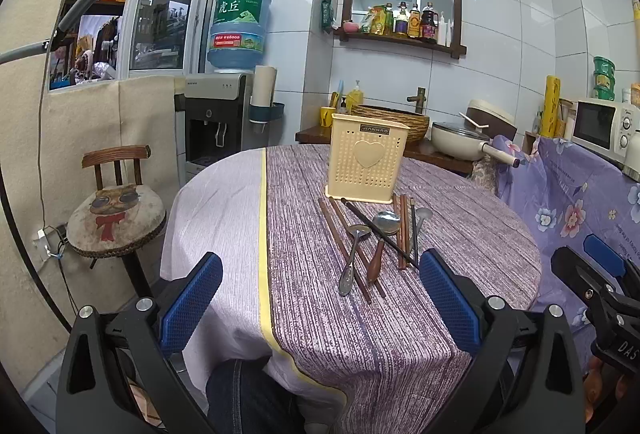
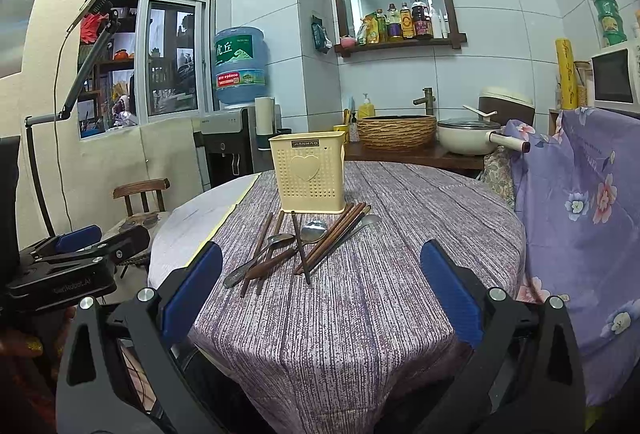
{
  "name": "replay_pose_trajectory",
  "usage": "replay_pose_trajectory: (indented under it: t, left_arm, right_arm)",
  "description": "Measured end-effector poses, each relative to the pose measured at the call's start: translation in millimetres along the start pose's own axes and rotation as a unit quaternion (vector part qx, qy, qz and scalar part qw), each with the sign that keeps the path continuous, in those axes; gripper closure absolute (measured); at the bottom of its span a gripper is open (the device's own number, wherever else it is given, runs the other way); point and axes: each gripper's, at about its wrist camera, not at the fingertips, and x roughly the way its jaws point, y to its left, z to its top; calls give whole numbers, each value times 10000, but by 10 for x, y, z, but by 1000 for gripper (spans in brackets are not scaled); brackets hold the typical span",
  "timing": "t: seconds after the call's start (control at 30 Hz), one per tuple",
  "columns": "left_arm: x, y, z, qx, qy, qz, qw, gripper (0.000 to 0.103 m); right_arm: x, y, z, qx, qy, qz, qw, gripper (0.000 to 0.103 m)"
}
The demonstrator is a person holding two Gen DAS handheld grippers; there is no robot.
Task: Organize utensils
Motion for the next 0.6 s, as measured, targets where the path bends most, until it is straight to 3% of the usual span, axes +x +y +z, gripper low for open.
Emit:
replay_pose_trajectory:
  t: [0.6]
  left_arm:
    - [-2, 28, -8, 7, 32, -6, 10000, 5]
  right_arm:
    - [41, -20, 2, 20, 41, 15, 10000, 5]
